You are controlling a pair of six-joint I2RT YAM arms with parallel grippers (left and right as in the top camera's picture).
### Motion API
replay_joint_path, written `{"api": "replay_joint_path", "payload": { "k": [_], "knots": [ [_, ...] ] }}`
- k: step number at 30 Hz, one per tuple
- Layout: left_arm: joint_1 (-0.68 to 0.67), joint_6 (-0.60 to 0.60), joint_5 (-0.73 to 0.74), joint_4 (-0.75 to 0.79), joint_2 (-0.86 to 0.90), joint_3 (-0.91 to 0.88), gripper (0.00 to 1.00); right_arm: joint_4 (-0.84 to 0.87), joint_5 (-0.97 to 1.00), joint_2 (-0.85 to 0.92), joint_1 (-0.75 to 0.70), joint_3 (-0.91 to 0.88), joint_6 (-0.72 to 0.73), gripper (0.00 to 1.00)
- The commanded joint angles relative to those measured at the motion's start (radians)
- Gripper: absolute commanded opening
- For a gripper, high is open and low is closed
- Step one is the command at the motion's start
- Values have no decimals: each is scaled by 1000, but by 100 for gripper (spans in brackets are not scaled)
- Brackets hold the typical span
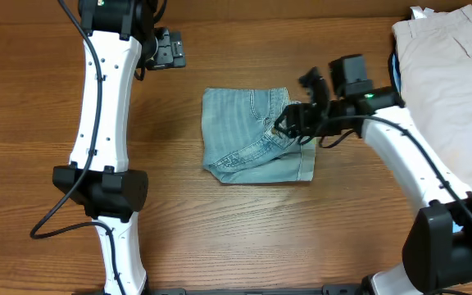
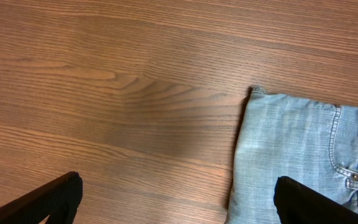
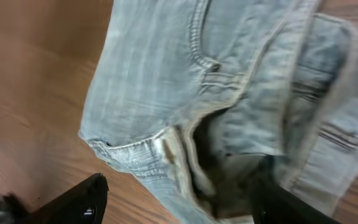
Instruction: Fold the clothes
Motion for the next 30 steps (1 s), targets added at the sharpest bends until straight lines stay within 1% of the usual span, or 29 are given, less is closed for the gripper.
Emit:
{"api": "replay_joint_path", "payload": {
  "k": [1,3,5,6,7,8,9,10,11,15,16,19,23,26,30],
  "knots": [
    [-1,19,-10,1,-9,19,100,1,167,23,65,8,-63,75],
    [-1,19,-10,1,-9,18,100,-5,188,36,88,8,-114,72],
    [-1,19,-10,1,-9,14,100,-6,188,51,101,8,-133,66],
    [-1,19,-10,1,-9,12,100,-6,188,58,103,8,-133,61],
    [-1,19,-9,0,-8,12,100,-7,187,65,103,8,-133,54],
    [-1,19,-9,-2,-8,12,100,-10,188,71,103,8,-132,41],
    [-1,19,-9,-3,-8,12,100,-14,188,74,103,8,-132,28],
    [-1,19,-9,-3,-8,12,100,-18,188,74,103,8,-125,8],
    [-1,19,-9,-2,-8,12,100,-25,187,74,103,8,-121,4],
    [-1,19,-9,-3,-8,11,100,-71,187,39,101,10,-64,4],
    [-1,19,-9,-6,-8,11,100,-111,187,2,101,11,-10,4],
    [-1,19,-9,-7,-8,11,100,-194,187,-51,101,11,82,4],
    [-1,19,-9,-6,-8,11,100,-305,188,-62,101,4,142,4],
    [-1,19,-9,-6,-8,11,100,-310,189,-61,101,-52,161,4],
    [-2,19,-8,-6,-7,11,100,-241,187,-58,101,-188,201,4]
  ]
}}
